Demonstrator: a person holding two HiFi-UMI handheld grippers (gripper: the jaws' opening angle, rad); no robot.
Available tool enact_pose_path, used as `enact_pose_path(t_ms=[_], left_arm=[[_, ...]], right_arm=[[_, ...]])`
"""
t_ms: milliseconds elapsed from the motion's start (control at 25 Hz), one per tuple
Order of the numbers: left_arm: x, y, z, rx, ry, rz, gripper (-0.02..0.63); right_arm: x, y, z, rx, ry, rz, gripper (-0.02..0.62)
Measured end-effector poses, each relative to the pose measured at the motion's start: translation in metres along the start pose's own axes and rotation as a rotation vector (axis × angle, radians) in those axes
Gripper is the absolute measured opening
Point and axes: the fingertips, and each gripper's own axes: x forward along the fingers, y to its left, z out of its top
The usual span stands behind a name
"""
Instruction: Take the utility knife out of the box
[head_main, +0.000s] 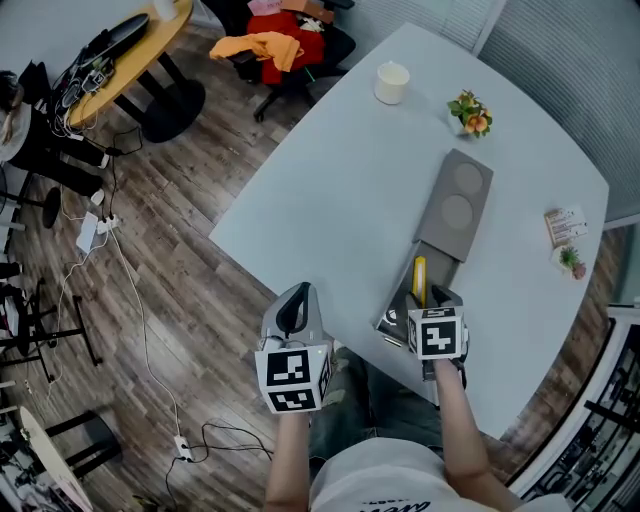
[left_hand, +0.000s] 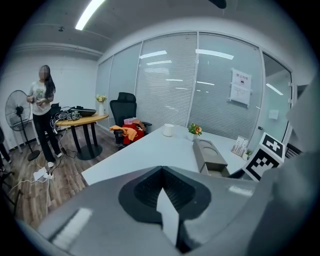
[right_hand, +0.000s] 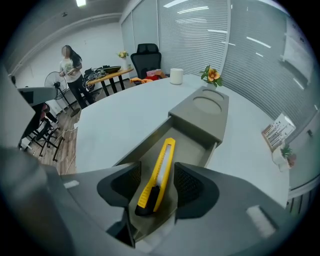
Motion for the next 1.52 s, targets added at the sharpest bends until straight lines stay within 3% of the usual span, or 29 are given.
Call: enact_pose_path(t_ms=[240, 520, 840, 1080, 1320, 1520], left_arm=[[0.006, 0.003, -0.011, -0.010, 0.032, -0.006, 0.000], [0.014, -0.003, -0.018, -0.016, 0.050, -0.028, 0.000], [0.015, -0.008, -0.024, -0.018, 0.070, -0.046, 0.000], [0.014, -0.010, -0.029, 0.007, 0.079, -0.055, 0.000], [0.013, -0.016, -0.033, 0.018, 0.085, -0.078, 0.000], [0.013, -0.019, -0.033, 0.021, 0.083, -0.088, 0.000]], right_arm=[[0.015, 0.004, -0.011, -0.016, 0.085, -0.022, 0.224], [0.024, -0.003, -0.009, -0.045, 0.123, -0.065, 0.193], [0.032, 0.001, -0.011, -0.091, 0.190, -0.076, 0.200], [0.035, 0.004, -0.011, -0.069, 0.268, -0.020, 0.175], [0.038, 0.000, -0.014, -0.059, 0.421, 0.025, 0.172], [0.035, -0.001, -0.016, -0.061, 0.426, 0.016, 0.171]])
